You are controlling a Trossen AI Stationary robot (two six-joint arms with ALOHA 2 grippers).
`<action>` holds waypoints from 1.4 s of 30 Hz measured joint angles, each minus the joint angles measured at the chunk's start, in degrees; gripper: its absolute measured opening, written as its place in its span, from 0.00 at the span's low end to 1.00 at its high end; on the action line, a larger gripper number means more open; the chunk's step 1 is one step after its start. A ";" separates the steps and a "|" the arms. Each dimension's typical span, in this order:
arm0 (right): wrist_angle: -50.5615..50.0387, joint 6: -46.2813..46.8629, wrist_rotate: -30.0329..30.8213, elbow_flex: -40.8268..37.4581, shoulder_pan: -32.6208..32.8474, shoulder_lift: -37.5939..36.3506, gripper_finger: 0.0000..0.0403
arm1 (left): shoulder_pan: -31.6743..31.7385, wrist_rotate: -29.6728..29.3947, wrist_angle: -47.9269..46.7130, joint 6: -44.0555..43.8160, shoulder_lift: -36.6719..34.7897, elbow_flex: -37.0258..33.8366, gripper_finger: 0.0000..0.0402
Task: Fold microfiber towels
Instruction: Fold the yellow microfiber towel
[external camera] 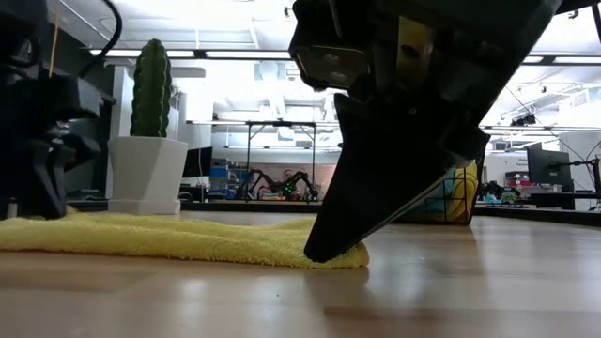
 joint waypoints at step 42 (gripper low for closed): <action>0.52 -12.36 31.51 -0.07 -0.47 -7.68 0.00 | -22.19 6.42 11.36 -12.79 16.45 8.05 0.00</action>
